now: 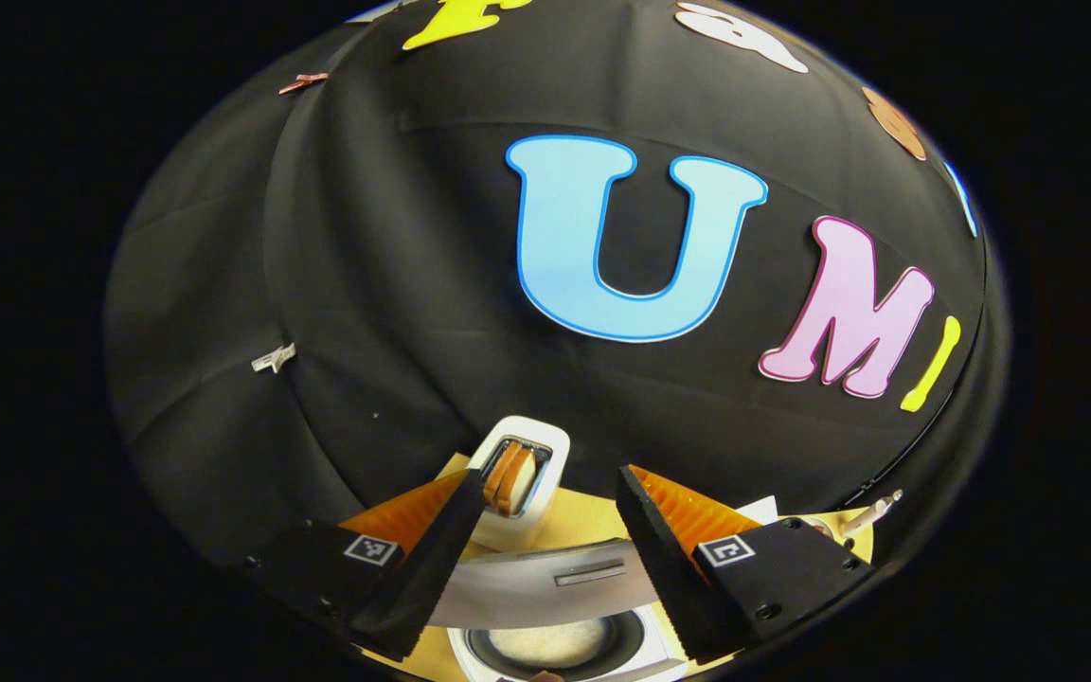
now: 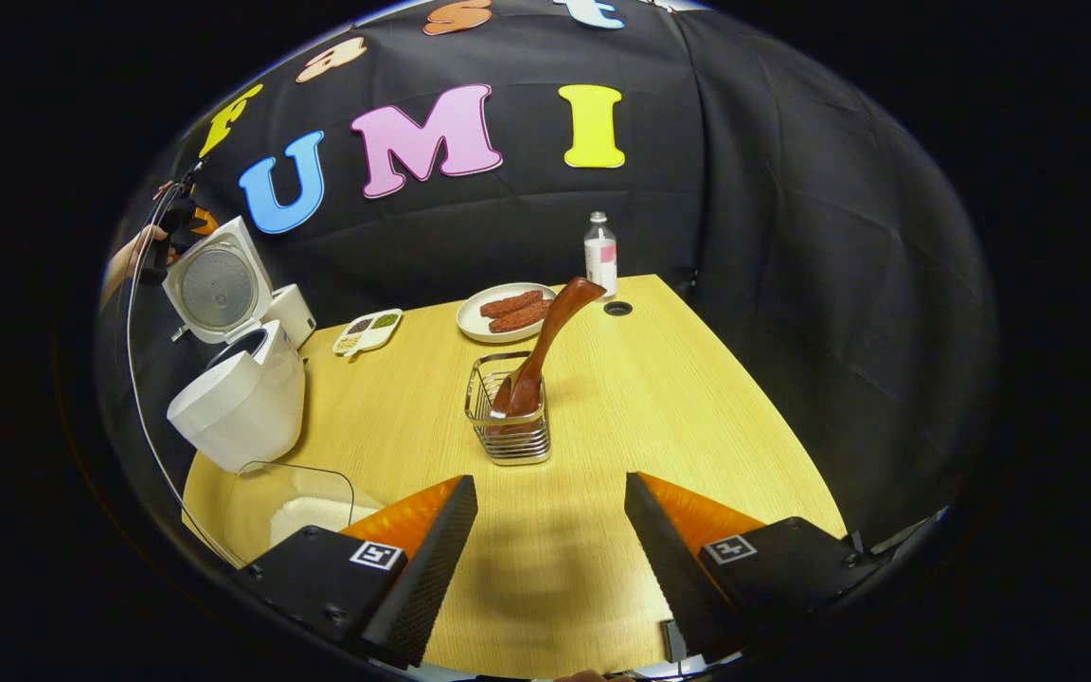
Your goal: Close the left gripper, press the button to open the rice cooker; take a wooden spoon from the chopstick holder with the right hand, scoop a spoonful of rice and pour it into the rice cooker, then put the wooden spoon back into the chopstick holder.
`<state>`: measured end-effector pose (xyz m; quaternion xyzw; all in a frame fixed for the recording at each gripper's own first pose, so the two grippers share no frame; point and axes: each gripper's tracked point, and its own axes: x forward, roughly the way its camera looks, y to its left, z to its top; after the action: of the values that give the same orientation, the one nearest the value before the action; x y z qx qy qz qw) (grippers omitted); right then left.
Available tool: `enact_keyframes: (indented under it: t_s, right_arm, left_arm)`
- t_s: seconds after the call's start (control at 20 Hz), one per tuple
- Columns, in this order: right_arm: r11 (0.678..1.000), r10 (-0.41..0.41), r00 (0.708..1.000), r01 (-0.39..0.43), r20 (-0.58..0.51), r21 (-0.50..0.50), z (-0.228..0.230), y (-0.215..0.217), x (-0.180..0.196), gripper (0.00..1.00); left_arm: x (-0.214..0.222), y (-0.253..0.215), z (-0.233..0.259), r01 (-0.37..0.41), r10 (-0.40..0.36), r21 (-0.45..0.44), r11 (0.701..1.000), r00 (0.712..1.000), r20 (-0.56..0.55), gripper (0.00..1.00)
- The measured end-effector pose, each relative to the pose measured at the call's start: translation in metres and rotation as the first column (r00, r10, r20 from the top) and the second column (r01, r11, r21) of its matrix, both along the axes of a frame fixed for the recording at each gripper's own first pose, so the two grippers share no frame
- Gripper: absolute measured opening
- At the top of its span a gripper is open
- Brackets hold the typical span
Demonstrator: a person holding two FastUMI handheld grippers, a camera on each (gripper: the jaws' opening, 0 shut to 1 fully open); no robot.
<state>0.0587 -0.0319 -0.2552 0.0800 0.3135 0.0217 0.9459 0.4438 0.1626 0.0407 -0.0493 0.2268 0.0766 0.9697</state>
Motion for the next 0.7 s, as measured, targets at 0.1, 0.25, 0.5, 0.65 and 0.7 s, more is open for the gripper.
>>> enact_keyframes:
  t_s: [0.1,0.25,0.5,0.65,0.7]
  right_arm:
    - [1.000,0.014,1.000,-0.014,0.001,0.011,0.001,0.006,-0.002,0.99]
    - [0.999,0.025,1.000,-0.026,0.013,0.039,0.007,0.014,-0.002,0.99]
    - [0.997,0.051,0.998,-0.053,0.033,0.057,0.016,0.021,-0.005,0.99]
    - [0.995,0.073,0.997,-0.074,0.033,0.059,0.017,0.025,-0.009,0.99]
    - [0.995,0.080,0.996,-0.082,0.036,0.058,0.018,0.025,-0.011,0.99]
  left_arm:
    - [-0.017,-0.007,-0.004,0.005,-0.005,-0.008,1.000,1.000,-0.014,1.00]
    - [-0.045,-0.019,-0.022,0.012,-0.013,-0.026,1.000,0.999,-0.040,1.00]
    - [-0.090,-0.036,-0.063,-0.003,0.000,-0.044,0.999,0.997,-0.083,0.99]
    - [-0.112,-0.045,-0.095,-0.007,0.004,-0.025,1.000,0.995,-0.100,0.99]
    - [-0.119,-0.048,-0.104,-0.002,0.001,-0.007,1.000,0.995,-0.103,0.99]
